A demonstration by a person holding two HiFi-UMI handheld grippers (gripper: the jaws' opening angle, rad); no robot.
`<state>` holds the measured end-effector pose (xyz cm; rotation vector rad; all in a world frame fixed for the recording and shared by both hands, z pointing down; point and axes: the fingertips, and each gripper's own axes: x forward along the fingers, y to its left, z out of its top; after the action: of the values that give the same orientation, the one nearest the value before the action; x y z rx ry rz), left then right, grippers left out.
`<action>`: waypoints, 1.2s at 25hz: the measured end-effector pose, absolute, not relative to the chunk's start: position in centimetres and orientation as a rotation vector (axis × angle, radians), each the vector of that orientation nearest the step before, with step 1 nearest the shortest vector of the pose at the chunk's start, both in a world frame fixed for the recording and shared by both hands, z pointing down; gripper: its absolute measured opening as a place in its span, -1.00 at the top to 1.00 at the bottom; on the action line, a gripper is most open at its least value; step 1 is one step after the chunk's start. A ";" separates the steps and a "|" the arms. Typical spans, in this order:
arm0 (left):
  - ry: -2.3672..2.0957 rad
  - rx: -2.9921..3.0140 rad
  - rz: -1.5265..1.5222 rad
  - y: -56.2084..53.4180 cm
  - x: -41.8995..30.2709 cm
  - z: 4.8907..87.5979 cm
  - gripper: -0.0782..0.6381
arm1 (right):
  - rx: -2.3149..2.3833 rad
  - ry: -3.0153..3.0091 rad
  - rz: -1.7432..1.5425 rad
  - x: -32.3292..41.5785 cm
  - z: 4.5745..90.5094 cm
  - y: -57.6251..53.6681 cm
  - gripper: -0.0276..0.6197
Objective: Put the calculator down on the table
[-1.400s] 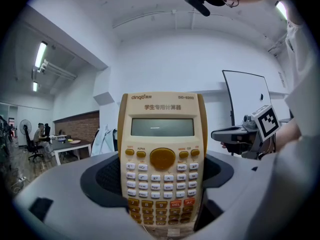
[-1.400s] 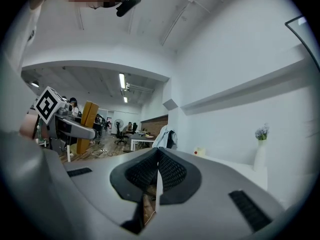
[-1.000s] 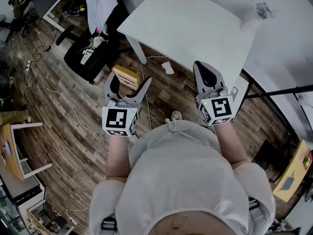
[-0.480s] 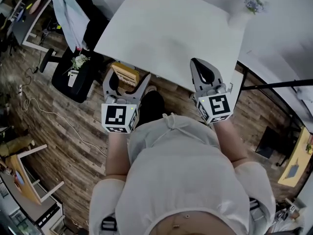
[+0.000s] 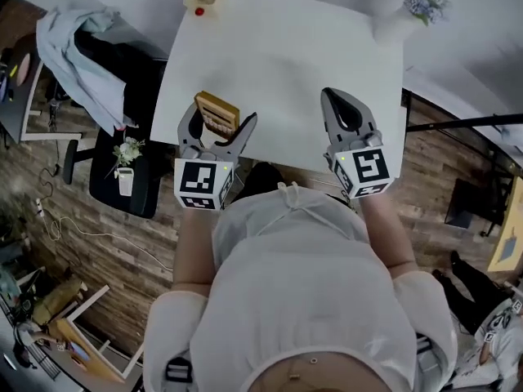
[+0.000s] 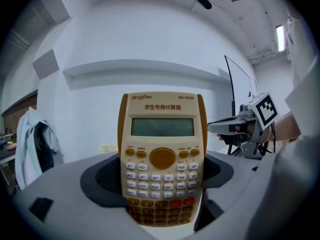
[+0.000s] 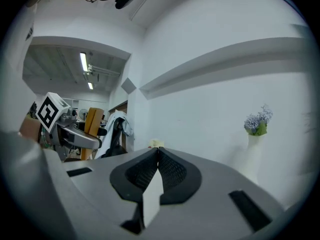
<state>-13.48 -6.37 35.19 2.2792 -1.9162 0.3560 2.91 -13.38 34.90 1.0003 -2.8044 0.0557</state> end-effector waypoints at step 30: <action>-1.107 2.203 0.952 -20.3 -16.0 58.9 -0.40 | 1.288 -2.452 0.417 -2.7 49.1 -21.6 0.90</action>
<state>-15.97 -20.33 58.87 2.2029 -1.1072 0.9519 -2.71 -21.63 49.13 1.2884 -2.4524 0.4169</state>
